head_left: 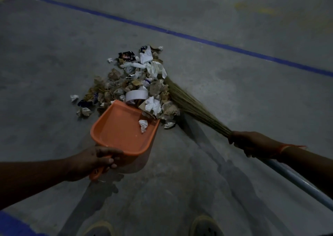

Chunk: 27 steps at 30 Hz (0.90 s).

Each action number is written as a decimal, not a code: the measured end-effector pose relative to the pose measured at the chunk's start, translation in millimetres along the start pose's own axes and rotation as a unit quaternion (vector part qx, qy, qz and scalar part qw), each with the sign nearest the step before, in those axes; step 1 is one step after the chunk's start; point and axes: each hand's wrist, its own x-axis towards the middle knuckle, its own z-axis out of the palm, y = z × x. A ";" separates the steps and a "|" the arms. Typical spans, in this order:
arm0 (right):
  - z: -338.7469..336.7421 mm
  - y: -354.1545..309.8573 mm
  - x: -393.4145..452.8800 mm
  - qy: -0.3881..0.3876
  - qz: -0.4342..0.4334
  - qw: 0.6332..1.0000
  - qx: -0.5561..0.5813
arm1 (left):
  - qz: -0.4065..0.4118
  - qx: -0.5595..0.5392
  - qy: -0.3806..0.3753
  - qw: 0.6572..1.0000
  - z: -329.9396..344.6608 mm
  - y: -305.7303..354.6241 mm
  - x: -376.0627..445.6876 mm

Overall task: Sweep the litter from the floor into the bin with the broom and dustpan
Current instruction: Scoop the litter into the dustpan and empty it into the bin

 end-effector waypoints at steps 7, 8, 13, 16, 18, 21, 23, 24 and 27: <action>-7.5 -6.2 -9.0 0.036 -0.005 0.997 0.071 | 0.007 -0.010 -0.006 1.000 -3.0 0.0 3.5; -7.8 -8.0 -9.3 0.045 -0.008 0.996 0.078 | 0.010 -0.004 -0.008 1.000 -3.3 -0.3 3.8; -5.8 -5.9 -11.3 0.069 -0.013 0.992 0.104 | 0.016 -0.008 -0.012 1.000 -2.1 1.0 1.9; -6.9 -0.6 -14.5 0.095 -0.019 0.988 0.116 | 0.014 -0.014 -0.011 1.000 -2.0 0.9 0.8; -10.9 1.8 -13.2 0.109 -0.016 0.987 0.120 | 0.014 -0.019 -0.007 1.000 -2.5 -1.7 1.0; -22.5 2.9 -4.5 0.123 -0.011 0.985 0.125 | 0.015 -0.023 -0.002 1.000 -3.9 -5.2 0.4; -32.1 1.6 6.0 0.125 -0.007 0.985 0.115 | 0.014 -0.031 -0.002 0.999 -6.0 -7.0 -1.2; -37.1 1.6 12.8 0.125 -0.001 0.986 0.109 | 0.011 -0.040 0.000 0.999 -7.8 -8.0 -1.6; -51.1 2.2 36.1 0.126 0.020 0.988 0.090 | 0.007 -0.046 0.016 0.999 -11.0 -10.2 -4.9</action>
